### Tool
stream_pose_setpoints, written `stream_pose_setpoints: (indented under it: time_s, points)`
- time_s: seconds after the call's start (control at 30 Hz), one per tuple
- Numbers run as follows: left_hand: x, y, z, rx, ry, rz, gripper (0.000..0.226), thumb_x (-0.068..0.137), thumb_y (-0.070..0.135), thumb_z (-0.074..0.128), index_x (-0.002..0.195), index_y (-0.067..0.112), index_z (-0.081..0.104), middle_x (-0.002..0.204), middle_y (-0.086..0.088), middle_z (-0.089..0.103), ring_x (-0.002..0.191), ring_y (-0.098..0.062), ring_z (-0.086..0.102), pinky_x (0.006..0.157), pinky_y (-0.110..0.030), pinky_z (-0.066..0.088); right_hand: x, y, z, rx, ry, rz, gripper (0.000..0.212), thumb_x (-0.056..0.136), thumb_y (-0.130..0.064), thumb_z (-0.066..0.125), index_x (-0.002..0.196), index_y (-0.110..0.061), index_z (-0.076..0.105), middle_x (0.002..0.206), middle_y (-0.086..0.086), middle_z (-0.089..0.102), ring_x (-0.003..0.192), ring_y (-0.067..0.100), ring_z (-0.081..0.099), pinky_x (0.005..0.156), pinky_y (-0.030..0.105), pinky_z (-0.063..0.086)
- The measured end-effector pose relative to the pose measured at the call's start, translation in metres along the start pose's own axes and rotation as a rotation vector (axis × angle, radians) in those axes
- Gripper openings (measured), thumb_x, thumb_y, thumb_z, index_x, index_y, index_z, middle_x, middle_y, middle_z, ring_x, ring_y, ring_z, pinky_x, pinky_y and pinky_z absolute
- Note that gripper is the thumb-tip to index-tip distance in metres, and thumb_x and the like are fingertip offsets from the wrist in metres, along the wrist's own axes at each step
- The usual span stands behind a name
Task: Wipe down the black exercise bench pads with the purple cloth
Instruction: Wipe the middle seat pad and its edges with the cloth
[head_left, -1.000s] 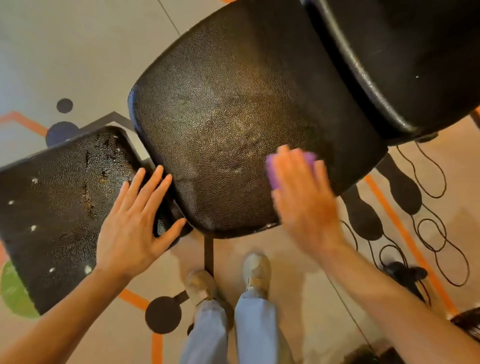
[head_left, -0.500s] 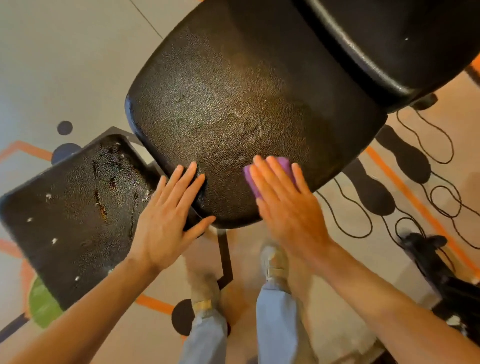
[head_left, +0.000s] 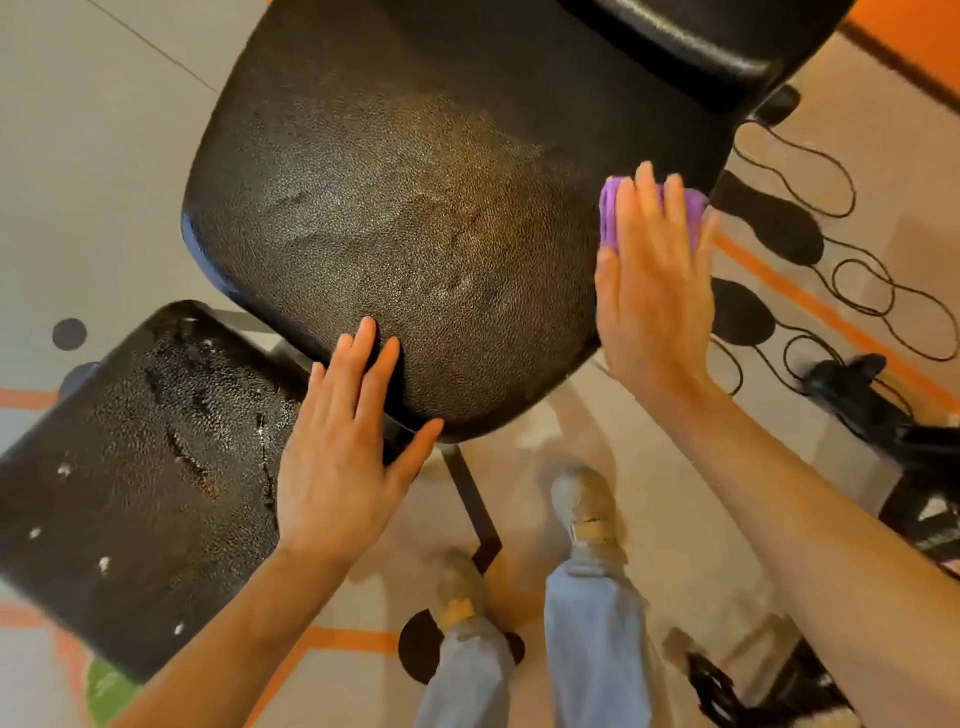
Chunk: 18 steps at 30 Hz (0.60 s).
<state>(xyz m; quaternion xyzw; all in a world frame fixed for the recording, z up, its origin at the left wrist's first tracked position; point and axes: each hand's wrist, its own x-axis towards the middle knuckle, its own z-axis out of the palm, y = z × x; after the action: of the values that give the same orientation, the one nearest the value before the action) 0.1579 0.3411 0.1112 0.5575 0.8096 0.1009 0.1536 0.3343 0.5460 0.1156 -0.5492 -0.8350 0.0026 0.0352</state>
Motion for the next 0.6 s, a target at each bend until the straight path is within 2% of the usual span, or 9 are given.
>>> stream_pose_setpoints:
  time_s: [0.07, 0.17, 0.23, 0.27, 0.3, 0.37, 0.43, 0.47, 0.6]
  points:
    - [-0.001, 0.000, 0.000, -0.012, 0.003, 0.002, 0.077, 0.092, 0.057, 0.047, 0.153, 0.015, 0.029, 0.164, -0.003, 0.017, 0.152, -0.022, 0.016, 0.123, -0.042, 0.018, -0.026, -0.036, 0.007, 0.045, 0.032, 0.106, 0.054, 0.102, -0.028, 0.025, 0.152, -0.011, 0.015, 0.160, 0.010, 0.017, 0.148, 0.029, 0.011, 0.120, 0.047, 0.011]
    - [-0.001, -0.001, 0.000, -0.021, -0.002, 0.004, 0.077, 0.092, 0.057, 0.048, 0.153, 0.015, 0.029, 0.164, -0.003, 0.017, 0.152, -0.021, 0.016, 0.123, -0.045, 0.020, -0.094, -0.080, 0.013, 0.086, -0.095, -0.229, 0.054, 0.100, -0.028, 0.026, 0.152, -0.013, 0.020, 0.159, 0.007, 0.020, 0.148, 0.026, 0.014, 0.120, 0.045, 0.009]
    - [-0.001, -0.002, 0.000, -0.027, -0.010, 0.007, 0.077, 0.092, 0.057, 0.047, 0.154, 0.015, 0.028, 0.164, -0.003, 0.016, 0.152, -0.020, 0.015, 0.123, -0.045, 0.018, -0.090, -0.060, 0.008, 0.061, -0.155, -0.454, 0.052, 0.101, -0.028, 0.026, 0.152, -0.014, 0.022, 0.159, 0.005, 0.021, 0.148, 0.024, 0.016, 0.120, 0.043, 0.009]
    - [-0.001, -0.002, 0.000, -0.021, -0.012, 0.012, 0.077, 0.092, 0.058, 0.046, 0.154, 0.015, 0.028, 0.165, -0.003, 0.016, 0.153, -0.020, 0.014, 0.123, -0.044, 0.017, -0.071, -0.041, 0.007, 0.013, -0.150, -0.478, 0.052, 0.102, -0.029, 0.024, 0.152, -0.015, 0.020, 0.159, 0.004, 0.019, 0.148, 0.023, 0.015, 0.119, 0.044, 0.009]
    - [-0.002, -0.002, -0.001, -0.014, -0.013, 0.016, 0.077, 0.092, 0.058, 0.046, 0.154, 0.015, 0.028, 0.165, -0.002, 0.016, 0.153, -0.020, 0.014, 0.123, -0.043, 0.016, -0.048, -0.024, 0.006, -0.030, -0.129, -0.416, 0.052, 0.102, -0.030, 0.023, 0.152, -0.015, 0.019, 0.160, 0.005, 0.019, 0.148, 0.024, 0.014, 0.119, 0.044, 0.008]
    - [-0.001, -0.001, -0.001, -0.008, -0.007, 0.013, 0.077, 0.092, 0.057, 0.046, 0.153, 0.014, 0.029, 0.165, -0.002, 0.016, 0.153, -0.021, 0.014, 0.124, -0.041, 0.013, -0.004, -0.001, 0.002, -0.021, -0.017, -0.122, 0.052, 0.103, -0.029, 0.021, 0.152, -0.014, 0.018, 0.160, 0.007, 0.020, 0.148, 0.026, 0.014, 0.119, 0.046, 0.009]
    - [0.000, 0.000, 0.000, 0.010, -0.014, 0.009, 0.077, 0.092, 0.057, 0.046, 0.153, 0.014, 0.028, 0.165, -0.002, 0.015, 0.153, -0.020, 0.014, 0.124, -0.040, 0.013, -0.002, -0.016, 0.003, 0.059, 0.039, 0.107, 0.053, 0.102, -0.029, 0.022, 0.152, -0.012, 0.017, 0.160, 0.008, 0.017, 0.148, 0.027, 0.011, 0.120, 0.047, 0.008]
    - [-0.001, 0.001, -0.001, 0.018, -0.018, 0.001, 0.077, 0.092, 0.057, 0.046, 0.153, 0.015, 0.028, 0.165, -0.002, 0.014, 0.153, -0.020, 0.013, 0.124, -0.040, 0.014, -0.021, -0.033, 0.008, 0.077, 0.038, 0.117, 0.054, 0.102, -0.028, 0.023, 0.153, -0.012, 0.016, 0.160, 0.008, 0.015, 0.149, 0.027, 0.009, 0.120, 0.047, 0.008]
    - [-0.001, 0.002, -0.002, 0.046, -0.041, -0.008, 0.078, 0.091, 0.059, 0.043, 0.154, 0.017, 0.026, 0.165, 0.000, 0.012, 0.153, -0.018, 0.011, 0.124, -0.040, 0.012, -0.111, -0.067, 0.012, 0.132, -0.123, -0.438, 0.053, 0.101, -0.028, 0.032, 0.151, -0.013, 0.024, 0.159, 0.005, 0.021, 0.148, 0.024, 0.015, 0.120, 0.044, 0.011]
